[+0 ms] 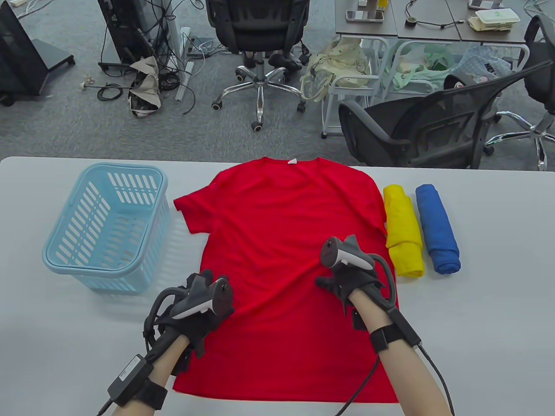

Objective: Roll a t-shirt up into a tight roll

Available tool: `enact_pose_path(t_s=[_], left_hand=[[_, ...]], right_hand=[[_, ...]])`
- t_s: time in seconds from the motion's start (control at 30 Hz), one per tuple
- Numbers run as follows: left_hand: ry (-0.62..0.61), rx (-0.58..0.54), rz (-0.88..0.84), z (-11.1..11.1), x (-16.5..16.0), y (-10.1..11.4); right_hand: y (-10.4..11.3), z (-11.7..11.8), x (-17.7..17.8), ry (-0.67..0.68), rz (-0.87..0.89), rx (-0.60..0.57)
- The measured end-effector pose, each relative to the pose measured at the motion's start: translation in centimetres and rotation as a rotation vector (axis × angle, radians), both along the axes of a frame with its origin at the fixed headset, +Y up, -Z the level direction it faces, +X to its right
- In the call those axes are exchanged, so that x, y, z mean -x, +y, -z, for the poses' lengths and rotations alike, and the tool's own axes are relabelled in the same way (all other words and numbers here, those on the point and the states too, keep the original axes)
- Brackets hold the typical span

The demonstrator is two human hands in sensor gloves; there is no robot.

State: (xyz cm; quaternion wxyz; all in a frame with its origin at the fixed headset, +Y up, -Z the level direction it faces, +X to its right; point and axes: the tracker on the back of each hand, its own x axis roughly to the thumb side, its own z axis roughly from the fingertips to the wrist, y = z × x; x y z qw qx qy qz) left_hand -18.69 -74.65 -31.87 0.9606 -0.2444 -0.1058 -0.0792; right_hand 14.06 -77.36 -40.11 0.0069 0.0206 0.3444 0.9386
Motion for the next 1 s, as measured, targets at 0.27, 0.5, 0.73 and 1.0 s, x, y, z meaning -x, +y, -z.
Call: enact_pose_path(t_s=[0.27, 0.5, 0.73, 1.0], left_hand=[[0.086, 0.046, 0.024, 7.6, -0.3, 1.1], [0.155, 0.118, 0.068, 13.7, 0.2, -1.6], [0.146, 0.122, 0.117, 14.8, 2.1, -3.0], [0.153, 0.020, 0.086, 15.9, 2.3, -1.6]], right_hand=[[1.9, -2.2, 3.4, 0.106, 0.018, -0.085], [0.9, -5.1, 7.1, 0.251, -0.028, -0.046], [0.2, -5.5, 4.6, 0.212, -0.026, -0.015], [3.0, -8.6, 9.3, 0.357, -0.059, -0.108]])
